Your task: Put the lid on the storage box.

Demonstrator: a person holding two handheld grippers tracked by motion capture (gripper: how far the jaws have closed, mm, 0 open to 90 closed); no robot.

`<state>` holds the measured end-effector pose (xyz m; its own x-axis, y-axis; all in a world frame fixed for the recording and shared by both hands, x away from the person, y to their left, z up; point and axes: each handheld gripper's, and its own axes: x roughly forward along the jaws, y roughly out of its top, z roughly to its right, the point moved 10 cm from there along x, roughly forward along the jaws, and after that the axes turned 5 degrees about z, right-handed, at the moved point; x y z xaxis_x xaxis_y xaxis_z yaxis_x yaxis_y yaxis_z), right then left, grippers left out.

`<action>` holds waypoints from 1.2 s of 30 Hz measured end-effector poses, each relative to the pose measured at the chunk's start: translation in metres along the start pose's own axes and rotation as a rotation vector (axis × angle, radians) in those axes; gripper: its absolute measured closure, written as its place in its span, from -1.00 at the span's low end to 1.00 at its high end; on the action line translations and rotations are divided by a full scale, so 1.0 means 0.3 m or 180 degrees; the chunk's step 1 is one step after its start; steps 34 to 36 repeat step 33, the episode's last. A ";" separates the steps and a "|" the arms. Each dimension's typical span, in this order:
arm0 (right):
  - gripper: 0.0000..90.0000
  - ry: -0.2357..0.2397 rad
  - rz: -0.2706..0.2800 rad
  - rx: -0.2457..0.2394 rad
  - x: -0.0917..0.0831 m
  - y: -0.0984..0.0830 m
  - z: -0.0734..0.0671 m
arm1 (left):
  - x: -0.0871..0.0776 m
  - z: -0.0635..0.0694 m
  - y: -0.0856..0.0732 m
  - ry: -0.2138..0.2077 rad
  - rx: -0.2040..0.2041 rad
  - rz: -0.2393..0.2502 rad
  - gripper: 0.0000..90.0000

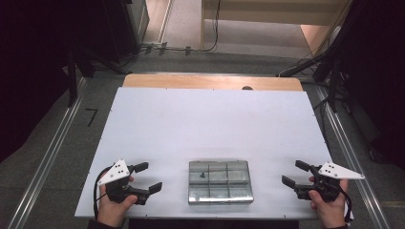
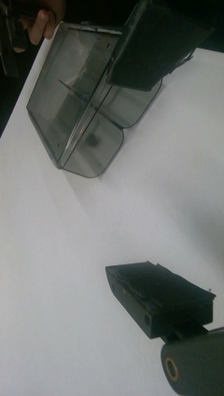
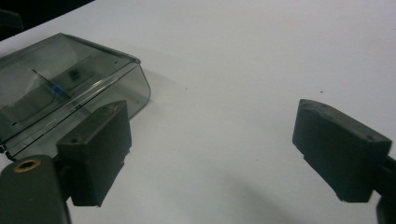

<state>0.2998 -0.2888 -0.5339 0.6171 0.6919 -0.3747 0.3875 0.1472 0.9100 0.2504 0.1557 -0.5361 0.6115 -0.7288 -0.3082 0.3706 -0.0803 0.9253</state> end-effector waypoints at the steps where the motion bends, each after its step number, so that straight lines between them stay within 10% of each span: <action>1: -0.79 -0.0008 0.0015 0.0016 -0.005 0.001 0.008 | -0.005 -0.008 0.001 0.0024 -0.0006 0.0018 -0.89; 14: -0.83 -0.0098 0.0059 0.0082 -0.038 -0.006 0.065 | -0.062 -0.101 0.007 0.0234 -0.0022 0.0101 -0.99; 36: -1.00 -0.0181 0.0072 0.0159 -0.033 -0.024 0.092 | -0.081 -0.119 0.010 0.0248 -0.0020 0.0194 -0.99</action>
